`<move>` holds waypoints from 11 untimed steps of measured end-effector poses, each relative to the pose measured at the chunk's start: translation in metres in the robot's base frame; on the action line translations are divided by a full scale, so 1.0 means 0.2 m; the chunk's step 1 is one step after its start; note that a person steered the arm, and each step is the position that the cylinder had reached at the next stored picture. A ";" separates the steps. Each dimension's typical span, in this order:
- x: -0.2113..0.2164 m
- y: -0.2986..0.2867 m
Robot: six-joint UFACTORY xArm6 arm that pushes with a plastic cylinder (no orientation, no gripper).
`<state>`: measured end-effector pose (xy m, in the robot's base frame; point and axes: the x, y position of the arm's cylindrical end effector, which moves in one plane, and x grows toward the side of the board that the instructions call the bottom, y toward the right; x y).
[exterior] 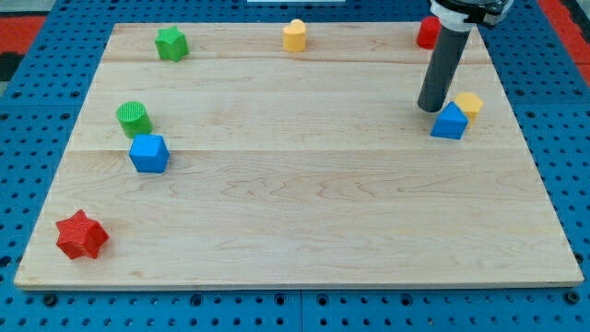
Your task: Point at the red star
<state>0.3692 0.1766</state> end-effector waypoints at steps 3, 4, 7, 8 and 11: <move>-0.01 -0.02; 0.00 -0.19; 0.39 -0.61; 0.67 -0.78; 1.25 -1.30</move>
